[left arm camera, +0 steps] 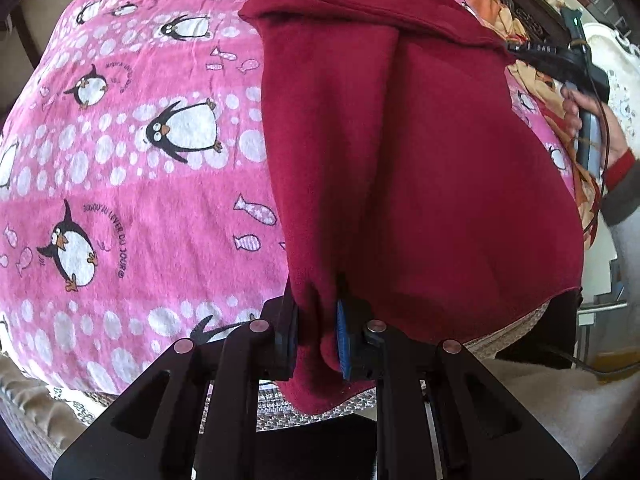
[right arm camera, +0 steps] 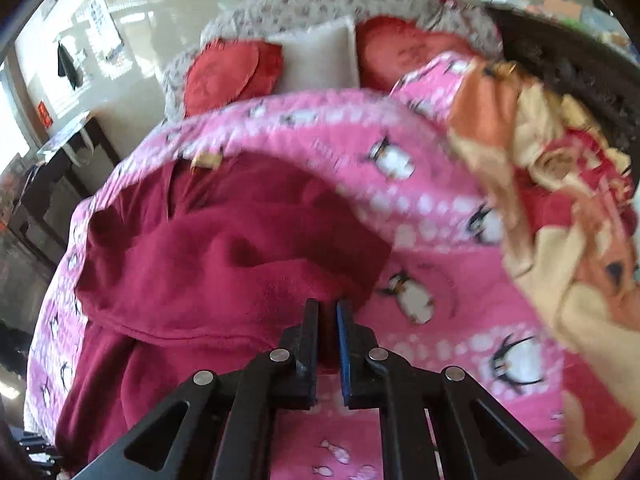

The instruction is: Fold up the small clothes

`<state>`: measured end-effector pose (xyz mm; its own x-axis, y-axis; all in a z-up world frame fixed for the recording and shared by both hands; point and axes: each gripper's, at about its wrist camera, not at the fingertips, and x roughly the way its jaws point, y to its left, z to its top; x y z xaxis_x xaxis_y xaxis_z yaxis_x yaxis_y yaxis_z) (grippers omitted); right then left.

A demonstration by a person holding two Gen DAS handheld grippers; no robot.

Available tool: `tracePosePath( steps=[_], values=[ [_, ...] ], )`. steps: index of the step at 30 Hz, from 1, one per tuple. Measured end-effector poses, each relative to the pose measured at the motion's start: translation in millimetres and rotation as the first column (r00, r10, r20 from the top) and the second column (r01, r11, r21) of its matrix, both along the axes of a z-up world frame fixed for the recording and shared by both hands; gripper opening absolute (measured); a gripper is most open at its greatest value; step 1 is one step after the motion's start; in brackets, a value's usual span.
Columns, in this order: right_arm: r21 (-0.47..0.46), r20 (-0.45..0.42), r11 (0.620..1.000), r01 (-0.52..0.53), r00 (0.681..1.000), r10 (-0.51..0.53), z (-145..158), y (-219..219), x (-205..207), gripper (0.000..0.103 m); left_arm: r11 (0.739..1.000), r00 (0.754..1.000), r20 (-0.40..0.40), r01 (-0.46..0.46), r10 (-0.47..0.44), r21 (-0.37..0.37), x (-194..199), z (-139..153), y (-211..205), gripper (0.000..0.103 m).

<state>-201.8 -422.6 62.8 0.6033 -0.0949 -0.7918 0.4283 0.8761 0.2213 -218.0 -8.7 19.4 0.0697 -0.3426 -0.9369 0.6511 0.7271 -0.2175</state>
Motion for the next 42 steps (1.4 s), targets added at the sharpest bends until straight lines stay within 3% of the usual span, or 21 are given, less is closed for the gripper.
tracePosePath(
  steps=[2,5,9,13,17,20,25,32,37,42],
  values=[
    [0.065,0.01,0.998,0.002,1.0,-0.003,-3.1,1.6,-7.7,0.016,1.0,1.0,0.0,0.0,0.0,-0.008,-0.6,0.4,3.2,0.014],
    [0.179,0.029,0.983,0.033,0.999,-0.039,-6.6,-2.0,-34.0,0.046,1.0,1.0,-0.005,0.001,-0.001,-0.019,1.1,2.1,10.8,0.014],
    [0.307,0.064,0.952,-0.016,0.998,-0.004,-13.9,11.2,-65.1,0.046,0.999,1.0,-0.02,-0.018,0.017,-0.035,6.6,3.0,18.6,0.016],
    [0.19,0.017,0.981,-0.048,0.999,0.046,-17.1,40.1,-61.9,0.046,0.999,0.999,-0.019,-0.037,0.037,-0.026,5.5,3.8,22.0,0.016],
    [0.248,0.031,0.963,-0.103,0.995,0.098,-18.3,62.1,-58.6,0.046,0.999,0.999,0.017,-0.033,0.034,-0.026,1.4,13.7,25.5,0.024],
    [0.184,0.02,0.97,-0.16,0.987,0.159,-7.6,88.1,-57.9,0.046,0.999,0.999,0.024,-0.042,0.042,-0.017,2.1,13.8,30.5,0.024],
    [0.181,0.032,0.957,-0.226,0.974,0.224,4.7,110.9,-55.1,0.047,0.997,0.998,0.004,-0.069,0.069,-0.044,5.4,15.2,38.1,0.024],
    [0.137,0.067,0.942,-0.306,0.952,0.3,25.5,148.3,2.3,0.047,0.996,0.997,0.021,-0.074,0.075,-0.058,8.0,23.1,43.3,0.024],
    [0.085,0.093,0.899,-0.431,0.901,0.423,45.3,199.5,79.3,0.047,0.994,0.995,0.06,-0.075,0.08,-0.075,16.8,28.9,45.9,0.024],
    [0.024,0.037,0.861,-0.509,0.861,0.508,45.1,243.9,158.2,0.047,0.992,0.992,0.086,-0.085,0.093,-0.094,30.0,27.5,44.6,0.024]
  ],
)
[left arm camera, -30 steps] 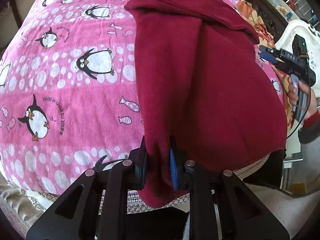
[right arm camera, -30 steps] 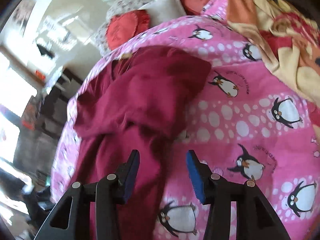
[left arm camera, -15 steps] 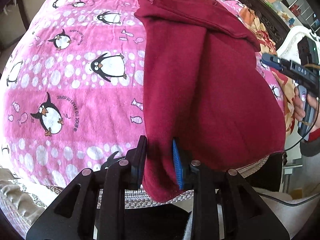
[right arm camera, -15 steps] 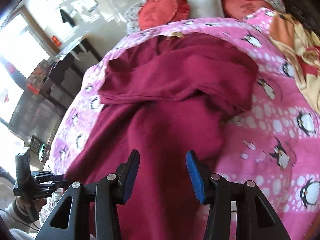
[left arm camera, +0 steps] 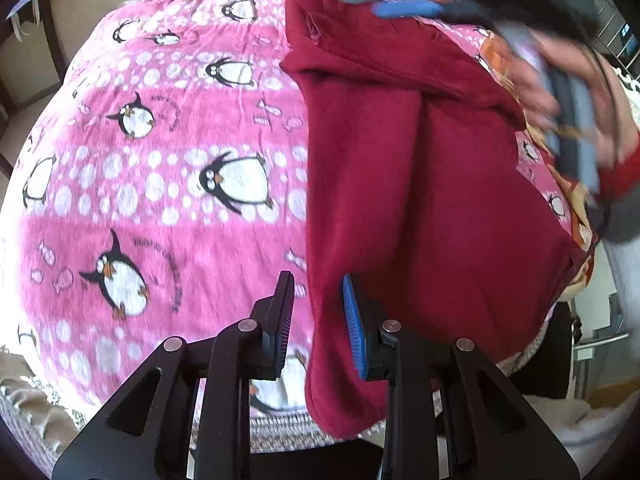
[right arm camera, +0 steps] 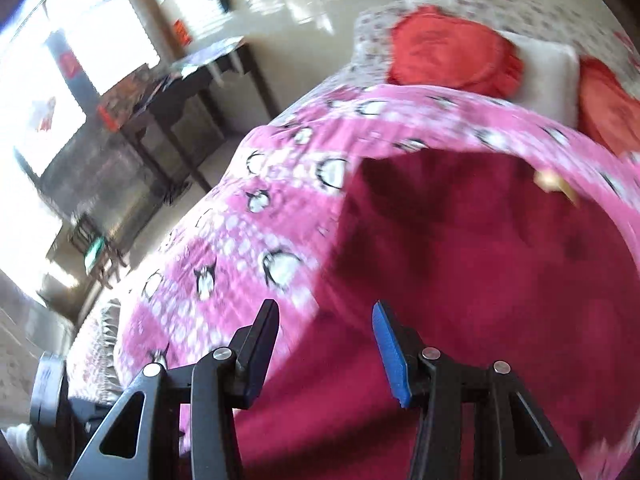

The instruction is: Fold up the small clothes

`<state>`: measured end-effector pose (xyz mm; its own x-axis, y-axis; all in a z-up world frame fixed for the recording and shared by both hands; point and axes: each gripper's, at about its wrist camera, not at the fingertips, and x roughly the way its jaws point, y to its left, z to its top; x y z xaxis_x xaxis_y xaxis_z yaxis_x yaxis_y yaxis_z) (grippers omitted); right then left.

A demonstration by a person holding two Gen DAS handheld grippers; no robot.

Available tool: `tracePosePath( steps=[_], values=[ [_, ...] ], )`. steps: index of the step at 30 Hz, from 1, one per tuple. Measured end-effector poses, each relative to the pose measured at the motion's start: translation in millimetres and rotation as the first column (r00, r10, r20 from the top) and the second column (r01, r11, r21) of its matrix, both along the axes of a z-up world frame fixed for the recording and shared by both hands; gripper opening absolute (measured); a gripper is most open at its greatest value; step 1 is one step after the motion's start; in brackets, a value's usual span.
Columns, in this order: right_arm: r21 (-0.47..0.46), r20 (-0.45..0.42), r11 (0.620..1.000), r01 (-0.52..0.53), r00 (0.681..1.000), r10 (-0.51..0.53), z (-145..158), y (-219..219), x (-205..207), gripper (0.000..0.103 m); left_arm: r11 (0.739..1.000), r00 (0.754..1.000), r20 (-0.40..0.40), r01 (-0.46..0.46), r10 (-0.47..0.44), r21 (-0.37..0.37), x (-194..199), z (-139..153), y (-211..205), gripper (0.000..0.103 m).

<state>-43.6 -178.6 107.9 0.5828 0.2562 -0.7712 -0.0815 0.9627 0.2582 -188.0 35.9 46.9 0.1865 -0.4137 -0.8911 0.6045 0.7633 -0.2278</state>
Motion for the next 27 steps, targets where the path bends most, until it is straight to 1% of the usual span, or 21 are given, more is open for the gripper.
tracePosePath(
  steps=[2,4,6,7,8,9,10,12,14,16,18,19,20,22,23,24,25,26,27],
  values=[
    [-0.099,0.006,0.995,0.015,1.0,-0.014,-2.4,8.6,34.2,0.047,1.0,1.0,0.001,-0.007,0.007,-0.012,6.2,-2.3,0.9,0.024],
    [-0.189,-0.002,0.981,0.041,0.999,-0.042,-9.1,9.3,69.7,0.05,1.0,1.0,-0.004,-0.011,0.011,-0.024,10.4,-4.7,0.7,0.024],
    [-0.205,-0.063,0.978,0.044,0.996,-0.058,-24.7,4.7,102.4,0.07,1.0,1.0,0.002,-0.018,0.018,-0.024,16.1,-6.3,-0.1,0.024],
    [-0.202,-0.098,0.978,0.048,0.993,-0.069,-33.0,-0.5,115.0,0.07,0.999,1.0,0.005,-0.022,0.022,-0.024,18.5,-7.1,0.4,0.024],
    [-0.187,-0.131,0.981,0.045,0.989,-0.071,-42.3,-4.3,125.4,0.065,0.999,1.0,0.005,-0.024,0.024,-0.026,21.0,-7.7,1.4,0.024],
    [-0.141,-0.155,0.99,0.022,0.987,-0.044,-50.3,-7.4,133.9,0.035,0.999,1.0,0.004,-0.027,0.027,-0.028,25.0,-8.7,3.2,0.024],
    [-0.12,-0.155,0.993,0.005,0.988,-0.023,-52.3,-8.9,135.8,0.022,0.999,1.0,0.002,-0.031,0.031,-0.029,27.0,-9.6,4.2,0.024],
    [-0.147,-0.114,0.989,-0.025,0.993,0.009,-49.9,-1.9,136.8,0.013,0.999,0.999,-0.007,-0.04,0.04,-0.032,32.8,-11.6,9.7,0.024],
    [-0.153,-0.078,0.986,-0.068,0.995,0.057,-40.8,7.0,140.0,0.012,0.998,0.998,-0.018,-0.055,0.054,-0.031,38.3,-13.8,14.3,0.024],
    [-0.12,-0.023,0.99,-0.072,0.997,0.07,-26.6,9.9,145.5,0.012,0.997,0.997,-0.025,-0.073,0.073,-0.033,42.3,-14.8,20.5,0.024],
    [-0.068,0.029,0.996,-0.065,0.997,0.067,-15.0,8.1,154.0,0.012,0.995,0.995,-0.03,-0.096,0.095,-0.038,44.5,-14.5,26.3,0.025],
    [-0.061,0.035,0.996,-0.06,0.997,0.063,-15.4,7.5,160.3,0.012,0.994,0.994,-0.033,-0.107,0.106,-0.037,45.6,-14.6,28.7,0.024],
    [-0.065,0.013,0.996,-0.066,0.998,0.067,-22.4,8.4,168.1,0.012,0.992,0.993,-0.034,-0.118,0.117,-0.035,46.2,-14.3,30.9,0.024],
    [-0.058,-0.071,0.996,-0.061,0.996,0.057,-41.0,10.0,179.4,0.016,0.991,0.991,-0.032,-0.13,0.129,-0.034,46.5,-12.6,35.1,0.024],
    [-0.038,-0.103,0.998,-0.059,0.993,0.055,-48.5,8.7,181.0,0.017,0.991,0.991,-0.03,-0.132,0.131,-0.033,45.7,-11.5,35.6,0.024],
    [-0.011,-0.098,0.998,-0.064,0.993,0.063,-47.7,7.3,176.3,0.031,0.991,0.991,-0.027,-0.132,0.131,-0.032,45.2,-10.5,35.7,0.024],
    [0.014,-0.075,0.998,-0.064,0.995,0.065,-41.3,6.4,168.6,0.041,0.991,0.991,-0.022,-0.129,0.129,-0.033,43.6,-8.5,35.8,0.024],
    [0.043,-0.049,0.997,-0.063,0.997,0.065,-32.8,4.0,159.2,0.048,0.992,0.992,-0.016,-0.125,0.125,-0.035,41.1,-6.3,35.4,0.024],
    [0.064,-0.031,0.996,-0.063,0.997,0.065,-22.6,0.6,147.7,0.047,0.992,0.993,-0.012,-0.121,0.121,-0.034,39.6,-5.2,35.6,0.024]
  ],
)
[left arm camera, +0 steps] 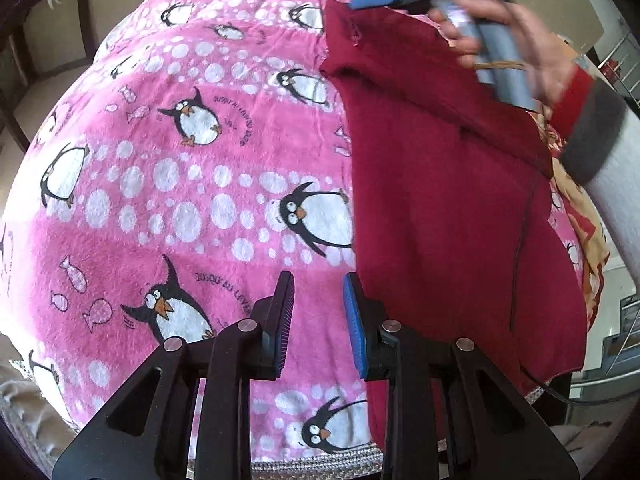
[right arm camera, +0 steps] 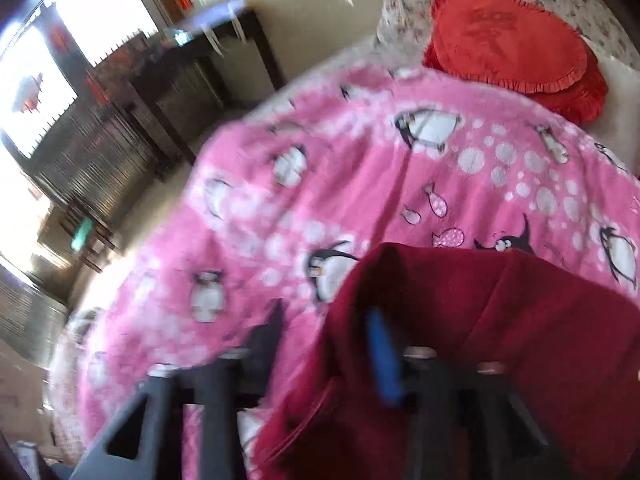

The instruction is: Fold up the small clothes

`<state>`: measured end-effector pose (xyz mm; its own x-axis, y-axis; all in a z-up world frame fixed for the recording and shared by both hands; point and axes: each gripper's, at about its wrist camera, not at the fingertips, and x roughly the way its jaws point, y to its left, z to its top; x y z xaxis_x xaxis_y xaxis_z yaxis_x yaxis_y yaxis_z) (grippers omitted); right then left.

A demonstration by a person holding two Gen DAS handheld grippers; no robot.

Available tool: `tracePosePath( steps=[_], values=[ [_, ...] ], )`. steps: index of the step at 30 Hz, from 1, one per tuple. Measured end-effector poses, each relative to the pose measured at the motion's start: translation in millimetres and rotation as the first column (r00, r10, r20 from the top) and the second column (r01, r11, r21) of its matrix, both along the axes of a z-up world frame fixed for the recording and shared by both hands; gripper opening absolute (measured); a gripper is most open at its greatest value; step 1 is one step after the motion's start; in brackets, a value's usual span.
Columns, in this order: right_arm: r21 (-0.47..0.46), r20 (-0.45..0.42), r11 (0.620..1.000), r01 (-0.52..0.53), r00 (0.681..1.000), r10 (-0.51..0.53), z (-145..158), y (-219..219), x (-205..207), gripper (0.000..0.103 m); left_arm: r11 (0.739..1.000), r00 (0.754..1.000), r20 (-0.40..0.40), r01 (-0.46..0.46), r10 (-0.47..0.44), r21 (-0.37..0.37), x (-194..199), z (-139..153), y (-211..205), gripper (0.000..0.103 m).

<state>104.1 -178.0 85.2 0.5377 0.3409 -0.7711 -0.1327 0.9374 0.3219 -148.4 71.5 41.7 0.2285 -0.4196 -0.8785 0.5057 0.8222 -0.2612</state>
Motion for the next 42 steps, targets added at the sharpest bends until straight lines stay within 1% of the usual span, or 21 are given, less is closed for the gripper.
tracePosePath(
  steps=[3,5,7,8,9,10,13,14,15,17,18,21,24,26,28,29,31,33,35,41,42],
  values=[
    [0.002,0.034,1.0,0.018,0.999,-0.018,36.2,-19.6,-53.7,0.048,1.0,1.0,0.012,0.022,-0.022,-0.005,-7.5,4.4,-6.1,0.025],
    [-0.025,0.046,0.999,0.044,0.998,-0.043,58.1,-44.4,-109.7,0.049,0.999,0.999,0.02,0.042,-0.042,-0.007,-15.5,5.6,-9.9,0.024],
    [-0.067,0.048,0.994,0.091,0.995,-0.088,67.9,-67.8,-167.7,0.056,0.999,0.999,0.01,0.053,-0.053,0.001,-20.9,2.2,-12.8,0.025],
    [-0.083,0.043,0.989,0.122,0.992,-0.119,69.0,-79.6,-199.5,0.063,0.998,0.998,-0.002,0.056,-0.056,0.005,-22.5,-0.5,-14.4,0.024],
    [-0.092,0.036,0.985,0.144,0.989,-0.141,67.5,-86.7,-219.5,0.067,0.998,0.998,-0.02,0.057,-0.057,0.008,-23.8,-4.0,-14.9,0.024],
    [-0.101,0.013,0.978,0.182,0.983,-0.182,61.3,-98.9,-253.0,0.067,0.999,0.998,-0.045,0.053,-0.052,0.012,-25.3,-8.7,-14.5,0.024],
    [-0.102,-0.072,0.963,0.251,0.963,-0.259,37.7,-116.6,-326.7,0.067,0.999,0.996,-0.085,0.028,-0.027,0.015,-28.0,-14.3,-12.4,0.024],
    [-0.104,-0.106,0.957,0.269,0.954,-0.28,25.5,-119.5,-353.5,0.067,1.0,0.995,-0.093,0.022,-0.021,0.013,-29.6,-14.6,-11.5,0.029],
    [-0.099,-0.129,0.954,0.282,0.947,-0.294,16.5,-122.3,-373.1,0.067,1.0,0.995,-0.102,0.014,-0.013,0.01,-32.2,-14.5,-10.1,0.039],
    [-0.085,-0.176,0.949,0.303,0.933,-0.313,-5.1,-122.0,-409.8,0.067,1.0,0.993,-0.116,-0.007,0.005,-0.017,-36.2,-13.3,-7.0,0.049],
    [-0.073,-0.192,0.946,0.316,0.926,-0.324,-16.2,-120.9,-429.2,0.067,0.999,0.992,-0.127,-0.02,0.016,-0.03,-37.4,-13.2,-4.9,0.05],
    [-0.018,-0.218,0.935,0.354,0.911,-0.349,-34.0,-119.9,-458.4,0.067,0.997,0.983,-0.174,-0.06,0.052,-0.043,-39.2,-14.6,-1.3,0.05],
    [0.04,-0.242,0.93,0.365,0.907,-0.346,-38.3,-121.6,-488.8,0.067,0.997,0.985,-0.161,-0.063,0.055,-0.045,-45.2,-6.1,1.1,0.05],
    [0.024,-0.252,0.943,0.333,0.915,-0.316,-31.4,-124.1,-508.2,0.067,0.997,0.988,-0.15,-0.055,0.046,-0.057,-48.5,0.3,3.5,0.05],
    [-0.018,-0.254,0.943,0.331,0.911,-0.325,-19.2,-134.3,-524.9,0.067,0.996,0.988,-0.149,-0.059,0.048,-0.067,-48.8,3.1,4.6,0.051],
    [-0.022,-0.247,0.94,0.34,0.909,-0.334,-13.8,-138.4,-531.6,0.067,0.995,0.987,-0.156,-0.062,0.049,-0.076,-49.2,2.9,3.8,0.053],
    [0.023,-0.221,0.93,0.367,0.909,-0.353,-4.3,-146.7,-544.9,0.067,0.993,0.983,-0.18,-0.065,0.048,-0.094,-51.1,-0.4,5.0,0.058],
    [0.064,-0.201,0.917,0.394,0.905,-0.375,-3.4,-150.5,-547.9,0.069,0.994,0.978,-0.203,-0.064,0.045,-0.086,-55.0,-6.9,0.6,0.058],
    [0.087,-0.19,0.91,0.406,0.903,-0.385,-11.1,-144.9,-541.4,0.069,0.996,0.977,-0.209,-0.065,0.049,-0.069,-58.8,-13.8,-3.0,0.058],
    [0.194,-0.227,0.913,0.36,0.921,-0.315,-52.4,-105.8,-514.0,0.069,0.997,0.978,-0.202,-0.057,0.047,-0.048,-65.3,-20.3,-9.6,0.059],
    [0.196,-0.231,0.915,0.352,0.924,-0.306,-56.5,-101.0,-511.8,0.069,0.997,0.978,-0.203,-0.058,0.047,-0.046,-65.2,-21.4,-10.7,0.059]
  ],
)
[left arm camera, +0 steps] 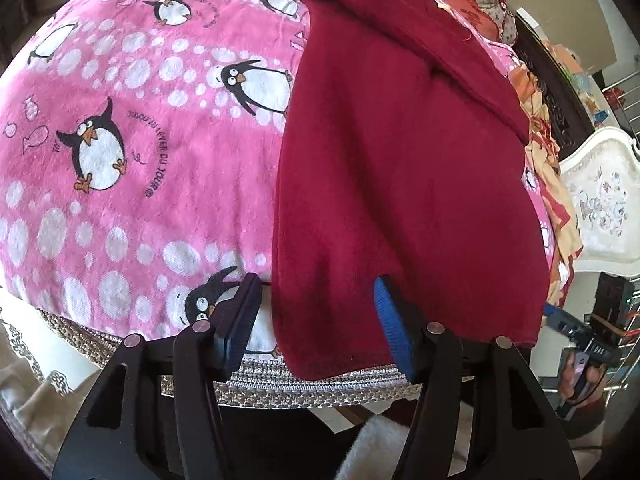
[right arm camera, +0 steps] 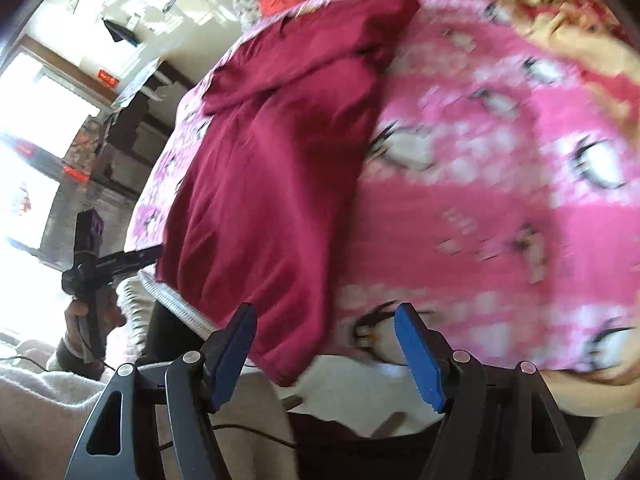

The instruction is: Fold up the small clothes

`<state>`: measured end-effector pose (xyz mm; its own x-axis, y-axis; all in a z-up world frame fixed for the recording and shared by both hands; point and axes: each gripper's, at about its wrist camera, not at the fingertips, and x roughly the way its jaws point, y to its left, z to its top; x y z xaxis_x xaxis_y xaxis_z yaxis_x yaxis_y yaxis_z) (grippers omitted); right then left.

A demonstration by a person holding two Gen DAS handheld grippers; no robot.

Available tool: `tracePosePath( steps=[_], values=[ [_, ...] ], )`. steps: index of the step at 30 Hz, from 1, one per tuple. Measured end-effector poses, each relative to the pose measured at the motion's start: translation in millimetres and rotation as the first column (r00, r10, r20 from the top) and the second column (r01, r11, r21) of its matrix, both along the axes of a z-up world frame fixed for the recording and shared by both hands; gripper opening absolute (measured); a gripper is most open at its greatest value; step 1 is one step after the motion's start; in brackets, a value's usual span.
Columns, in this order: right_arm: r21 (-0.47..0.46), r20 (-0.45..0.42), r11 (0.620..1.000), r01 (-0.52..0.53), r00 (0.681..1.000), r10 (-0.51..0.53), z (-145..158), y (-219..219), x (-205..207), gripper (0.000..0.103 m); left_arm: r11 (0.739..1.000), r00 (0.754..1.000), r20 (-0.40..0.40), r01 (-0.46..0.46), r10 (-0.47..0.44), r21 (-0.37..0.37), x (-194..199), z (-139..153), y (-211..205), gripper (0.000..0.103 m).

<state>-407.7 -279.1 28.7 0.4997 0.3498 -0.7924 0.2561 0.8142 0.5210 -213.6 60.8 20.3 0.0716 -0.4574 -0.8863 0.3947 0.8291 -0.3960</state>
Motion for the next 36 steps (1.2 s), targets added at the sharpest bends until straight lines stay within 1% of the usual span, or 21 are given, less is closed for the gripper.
tracePosePath(
  steps=[2,4,7,10,14,16,17,18,19,20,22,23,24,25,26,28,29,30,31,33,36],
  values=[
    [-0.007,-0.009,1.0,-0.018,1.0,0.017,-8.7,9.6,5.0,0.069,1.0,1.0,-0.008,-0.009,0.009,-0.003,1.6,-2.2,0.8,0.059],
    [-0.022,0.003,1.0,-0.021,1.0,0.021,-9.7,14.3,5.9,0.069,1.0,1.0,-0.01,-0.016,0.016,-0.009,2.3,-3.0,0.3,0.059],
    [0.007,0.026,1.0,-0.018,0.999,0.018,-6.1,12.7,3.9,0.069,1.0,1.0,-0.003,0.006,-0.006,0.004,0.6,-2.1,-2.3,0.06],
    [0.027,0.05,0.999,-0.041,0.998,0.039,-0.7,12.7,3.3,0.067,0.999,1.0,0.003,0.03,-0.03,0.019,-1.4,-2.1,-4.1,0.06],
    [-0.003,0.041,0.998,-0.066,0.997,0.066,-7.5,17.6,10.0,0.067,0.999,0.999,0.019,0.028,-0.029,0.03,-4.8,-4.9,-9.4,0.06],
    [-0.018,0.055,0.998,-0.065,0.996,0.066,-6.9,17.9,11.1,0.066,0.999,0.999,0.024,0.033,-0.034,0.037,-5.9,-4.8,-12.0,0.06],
    [-0.018,0.06,0.998,-0.061,0.996,0.062,-6.2,15.3,10.0,0.061,0.998,0.999,0.024,0.044,-0.045,0.041,-6.0,-5.0,-13.6,0.06],
    [-0.017,0.064,0.998,-0.054,0.996,0.055,-5.3,13.4,9.4,0.052,0.998,0.999,0.022,0.047,-0.048,0.041,-6.1,-5.2,-14.8,0.06],
    [-0.01,0.069,0.999,-0.042,0.997,0.042,-4.8,10.0,8.3,0.048,0.998,0.999,0.02,0.044,-0.045,0.04,-6.2,-5.3,-15.7,0.06],
    [0.0,0.072,0.999,-0.036,0.997,0.036,-4.9,7.9,7.9,0.04,0.999,0.999,0.017,0.041,-0.042,0.036,-6.5,-5.4,-16.3,0.06],
    [0.022,0.074,0.999,-0.035,0.997,0.033,-6.3,5.5,7.7,0.038,0.998,0.998,0.019,0.051,-0.052,0.035,-8.2,-4.9,-18.9,0.059],
    [0.024,0.071,0.999,-0.035,0.997,0.033,-7.1,5.7,8.3,0.038,0.998,0.998,0.024,0.059,-0.06,0.038,-9.5,-4.8,-21.3,0.054],
    [0.022,0.068,0.999,-0.038,0.997,0.036,-7.4,6.0,9.1,0.038,0.997,0.997,0.025,0.066,-0.068,0.041,-10.4,-4.5,-23.3,0.042],
    [0.02,0.07,0.999,-0.04,0.997,0.039,-7.0,6.9,10.3,0.038,0.996,0.997,0.023,0.074,-0.075,0.041,-11.1,-4.8,-25.3,0.035],
    [0.023,0.074,0.999,-0.048,0.996,0.046,-6.1,8.1,12.2,0.038,0.995,0.996,0.019,0.087,-0.088,0.042,-12.0,-5.3,-28.8,0.025],
    [0.002,0.073,0.997,-0.073,0.995,0.073,-5.8,12.1,17.5,0.038,0.993,0.994,0.026,0.105,-0.106,0.05,-13.1,-5.3,-34.7,0.014],
    [-0.02,0.077,0.996,-0.084,0.993,0.085,-4.9,14.6,19.9,0.032,0.992,0.993,0.03,0.116,-0.118,0.051,-13.3,-4.5,-37.3,0.009],
    [-0.032,0.079,0.995,-0.092,0.992,0.094,-4.8,15.5,21.7,0.014,0.991,0.992,0.032,0.123,-0.124,0.047,-12.8,-2.4,-39.2,0.008],
    [-0.041,0.081,0.995,-0.096,0.992,0.099,-2.8,16.4,23.9,0.007,0.991,0.991,0.039,0.127,-0.128,0.037,-12.3,1.3,-40.6,0.008],
    [-0.02,0.108,0.996,-0.09,0.99,0.092,2.5,12.4,25.3,0.007,0.991,0.989,0.054,0.135,-0.135,-0.003,-9.6,13.3,-41.6,0.008],
    [0.028,0.191,0.997,-0.066,0.98,0.059,22.0,-0.1,28.7,0.007,0.99,0.987,0.108,0.128,-0.12,-0.067,0.5,38.2,-40.3,0.008]
  ],
)
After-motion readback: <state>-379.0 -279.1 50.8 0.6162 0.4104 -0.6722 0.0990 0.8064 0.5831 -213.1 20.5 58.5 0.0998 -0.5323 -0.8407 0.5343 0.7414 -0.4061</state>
